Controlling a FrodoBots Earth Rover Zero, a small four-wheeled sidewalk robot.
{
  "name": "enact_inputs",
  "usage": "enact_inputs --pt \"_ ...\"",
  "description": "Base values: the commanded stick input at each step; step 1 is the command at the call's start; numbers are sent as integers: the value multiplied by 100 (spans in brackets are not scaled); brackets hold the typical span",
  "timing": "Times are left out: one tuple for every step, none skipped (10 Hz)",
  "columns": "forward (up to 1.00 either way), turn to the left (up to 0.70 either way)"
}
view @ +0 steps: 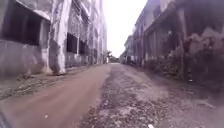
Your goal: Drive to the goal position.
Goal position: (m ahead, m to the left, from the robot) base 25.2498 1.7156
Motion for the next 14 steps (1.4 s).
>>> enact_inputs --pt "70 0" --pt "70 0" --pt "70 0" --pt "70 0" --pt "70 0" --pt "70 0" --pt "70 0" --pt "70 0" --pt "70 0" --pt "70 0" --pt "70 0" --pt "70 0" --pt "70 0" --pt "70 0"
